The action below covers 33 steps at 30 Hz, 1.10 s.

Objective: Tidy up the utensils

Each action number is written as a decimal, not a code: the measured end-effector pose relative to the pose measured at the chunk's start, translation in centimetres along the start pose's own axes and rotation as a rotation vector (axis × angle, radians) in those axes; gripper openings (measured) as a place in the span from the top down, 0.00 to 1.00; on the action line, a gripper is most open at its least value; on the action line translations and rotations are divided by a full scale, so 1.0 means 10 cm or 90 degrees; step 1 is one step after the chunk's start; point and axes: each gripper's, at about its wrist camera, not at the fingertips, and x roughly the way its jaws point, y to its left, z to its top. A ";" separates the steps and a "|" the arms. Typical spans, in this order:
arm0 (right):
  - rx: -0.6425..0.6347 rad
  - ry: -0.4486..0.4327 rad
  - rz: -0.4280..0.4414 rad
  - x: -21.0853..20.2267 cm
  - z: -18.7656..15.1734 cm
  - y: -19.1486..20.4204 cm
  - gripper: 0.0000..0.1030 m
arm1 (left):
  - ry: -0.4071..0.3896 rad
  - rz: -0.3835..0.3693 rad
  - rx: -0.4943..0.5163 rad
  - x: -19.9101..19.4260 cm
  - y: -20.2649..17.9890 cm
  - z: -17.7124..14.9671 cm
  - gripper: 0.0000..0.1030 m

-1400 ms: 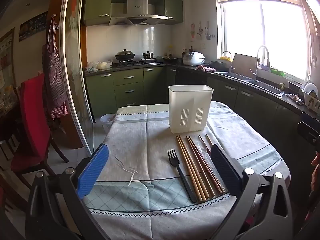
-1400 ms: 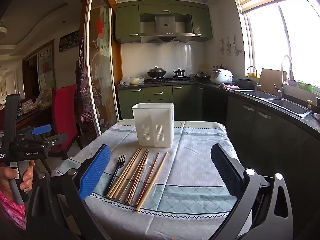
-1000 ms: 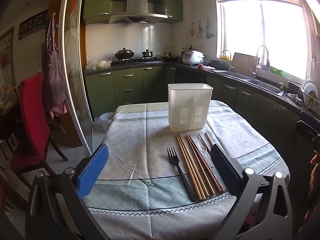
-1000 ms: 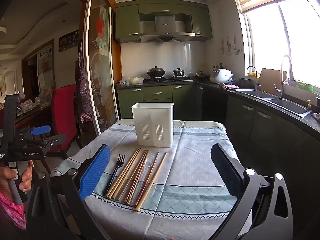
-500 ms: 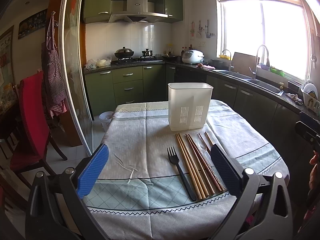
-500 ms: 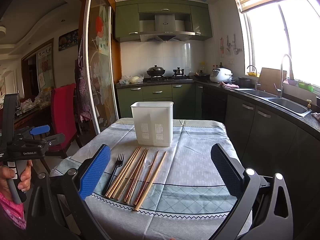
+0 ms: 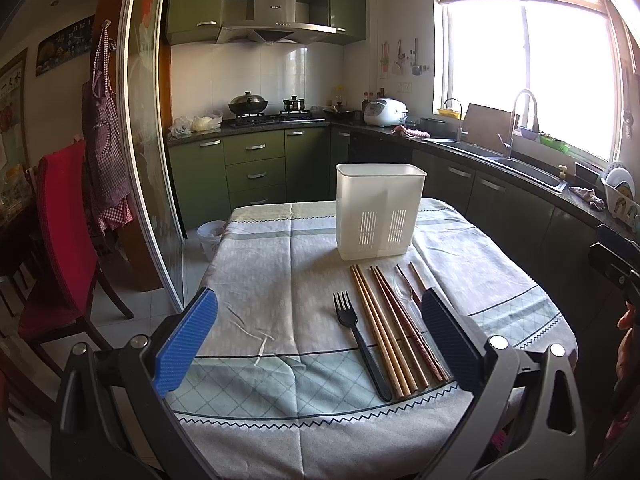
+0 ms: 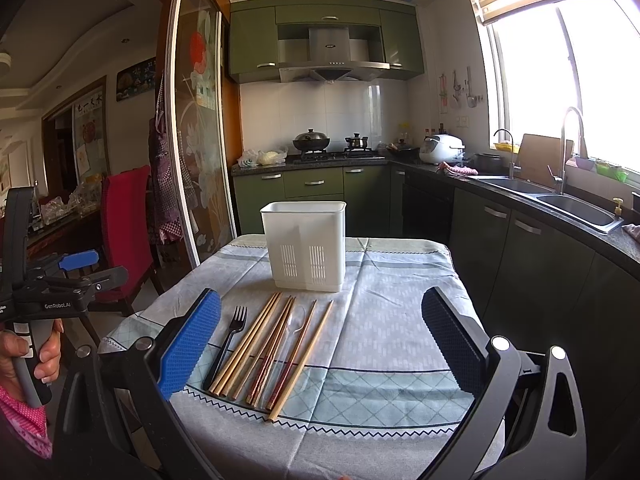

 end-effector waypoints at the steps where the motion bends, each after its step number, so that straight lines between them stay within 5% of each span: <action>1: 0.000 0.001 0.001 0.00 0.00 0.00 0.04 | 0.000 0.000 0.000 0.00 0.00 0.00 0.06; 33: 0.002 0.007 -0.001 0.07 -0.08 -0.02 0.04 | 0.009 -0.001 -0.009 0.03 0.01 -0.05 0.06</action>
